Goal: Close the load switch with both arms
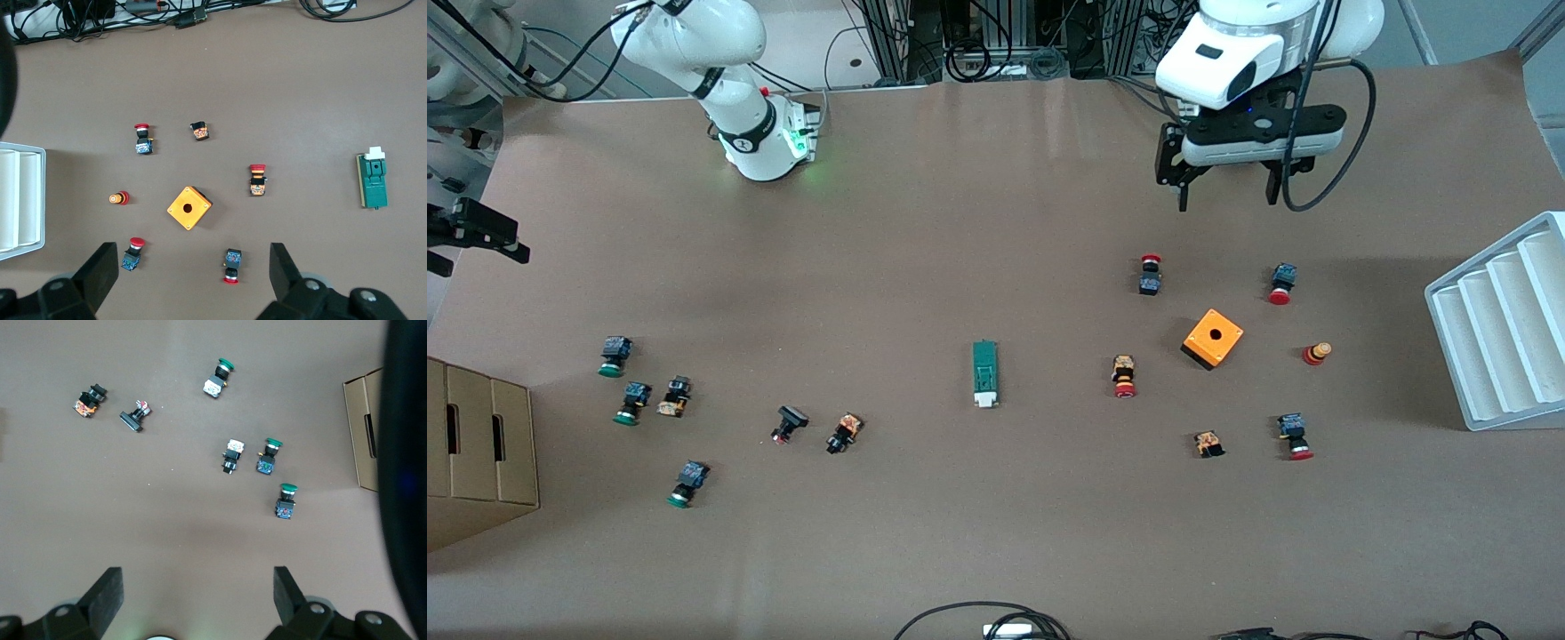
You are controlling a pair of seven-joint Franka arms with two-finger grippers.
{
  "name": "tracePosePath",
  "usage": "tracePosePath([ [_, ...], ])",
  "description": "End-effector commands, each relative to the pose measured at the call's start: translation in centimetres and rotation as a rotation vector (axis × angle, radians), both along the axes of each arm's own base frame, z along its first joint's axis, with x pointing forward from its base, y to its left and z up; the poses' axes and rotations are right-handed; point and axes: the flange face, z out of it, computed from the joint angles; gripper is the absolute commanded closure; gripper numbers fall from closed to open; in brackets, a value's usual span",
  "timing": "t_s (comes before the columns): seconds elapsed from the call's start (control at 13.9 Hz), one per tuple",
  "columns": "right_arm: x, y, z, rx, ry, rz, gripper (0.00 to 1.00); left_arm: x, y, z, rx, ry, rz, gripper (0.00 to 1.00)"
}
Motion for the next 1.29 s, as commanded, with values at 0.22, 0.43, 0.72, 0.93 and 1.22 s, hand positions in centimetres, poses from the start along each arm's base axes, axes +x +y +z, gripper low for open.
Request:
tracePosePath([
  [0.22, 0.4, -0.1, 0.4, -0.031, -0.009, 0.011, 0.00, 4.1, 11.7, 2.8, -0.189, 0.077, 0.260, 0.00],
  [0.43, 0.5, -0.1, 0.5, -0.039, -0.019, 0.012, 0.00, 6.0, 19.3, 2.8, -0.236, 0.084, 0.381, 0.00],
  [0.72, 0.6, 0.0, 0.5, -0.039, -0.020, 0.012, 0.00, 7.6, 25.5, 1.2, -0.226, 0.109, 0.439, 0.00],
  [0.93, 0.5, -0.1, 0.5, -0.039, -0.019, 0.012, 0.00, 8.5, 27.5, -0.4, -0.221, 0.134, 0.476, 0.00],
  [1.22, 0.6, 0.0, 0.5, -0.039, -0.019, 0.014, 0.00, 8.9, 29.6, -1.1, -0.246, 0.160, 0.406, 0.00],
])
